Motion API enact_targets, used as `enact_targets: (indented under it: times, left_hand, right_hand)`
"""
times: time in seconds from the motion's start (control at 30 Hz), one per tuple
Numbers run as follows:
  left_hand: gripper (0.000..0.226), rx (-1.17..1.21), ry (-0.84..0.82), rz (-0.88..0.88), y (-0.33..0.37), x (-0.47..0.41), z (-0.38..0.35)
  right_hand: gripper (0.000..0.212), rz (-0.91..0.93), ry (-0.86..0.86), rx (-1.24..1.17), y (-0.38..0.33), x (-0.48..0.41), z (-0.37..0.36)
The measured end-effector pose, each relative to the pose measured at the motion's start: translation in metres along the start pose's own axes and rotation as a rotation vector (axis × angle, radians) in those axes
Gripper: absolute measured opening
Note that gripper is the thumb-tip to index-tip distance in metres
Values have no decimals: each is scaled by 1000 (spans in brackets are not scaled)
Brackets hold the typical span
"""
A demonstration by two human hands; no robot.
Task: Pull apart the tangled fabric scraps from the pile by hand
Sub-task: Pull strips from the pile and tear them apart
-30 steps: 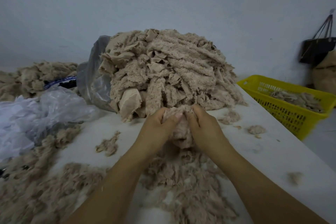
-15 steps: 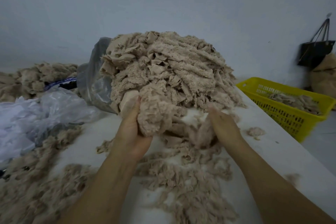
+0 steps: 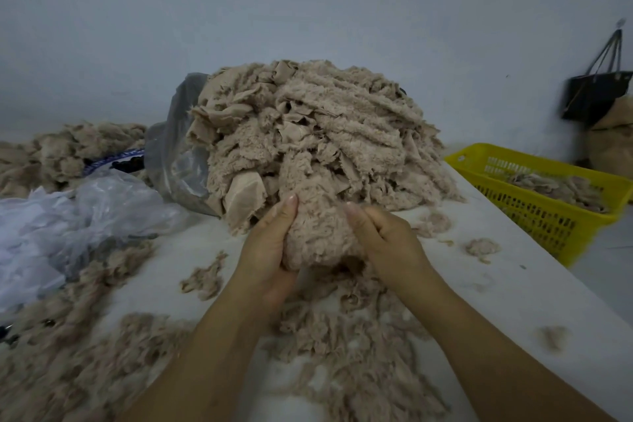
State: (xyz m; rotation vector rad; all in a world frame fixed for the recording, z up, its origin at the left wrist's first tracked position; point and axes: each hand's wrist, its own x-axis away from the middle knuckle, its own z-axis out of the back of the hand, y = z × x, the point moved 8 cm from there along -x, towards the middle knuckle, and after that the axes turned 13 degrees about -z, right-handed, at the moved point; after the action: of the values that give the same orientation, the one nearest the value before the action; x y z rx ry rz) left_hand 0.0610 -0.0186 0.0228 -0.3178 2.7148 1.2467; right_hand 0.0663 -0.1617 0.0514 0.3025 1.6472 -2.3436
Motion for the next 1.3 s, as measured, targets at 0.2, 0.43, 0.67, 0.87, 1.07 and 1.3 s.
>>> enact_targets:
  times: [0.2, 0.43, 0.67, 0.87, 1.07, 1.3]
  left_hand:
    - [49, 39, -32, 60, -7, 1, -4]
    - [44, -153, -44, 28, -7, 0, 5]
    - [32, -276, -183, 46, -8, 5, -5]
    - [27, -30, -67, 20, 5, -1, 5]
    - [36, 41, 15, 41, 1, -5, 12]
    - [40, 101, -68, 82, -5, -3, 5]
  right_hand:
    - [63, -381, 213, -263, 41, -11, 36]
    - [18, -146, -21, -121, 20, -9, 16]
    - [35, 111, 128, 264, -2, -9, 14]
    - [36, -233, 287, 169, 43, -19, 56]
    - [37, 35, -49, 17, 2, -2, 9]
    - [22, 175, -40, 230, -3, 2, -14]
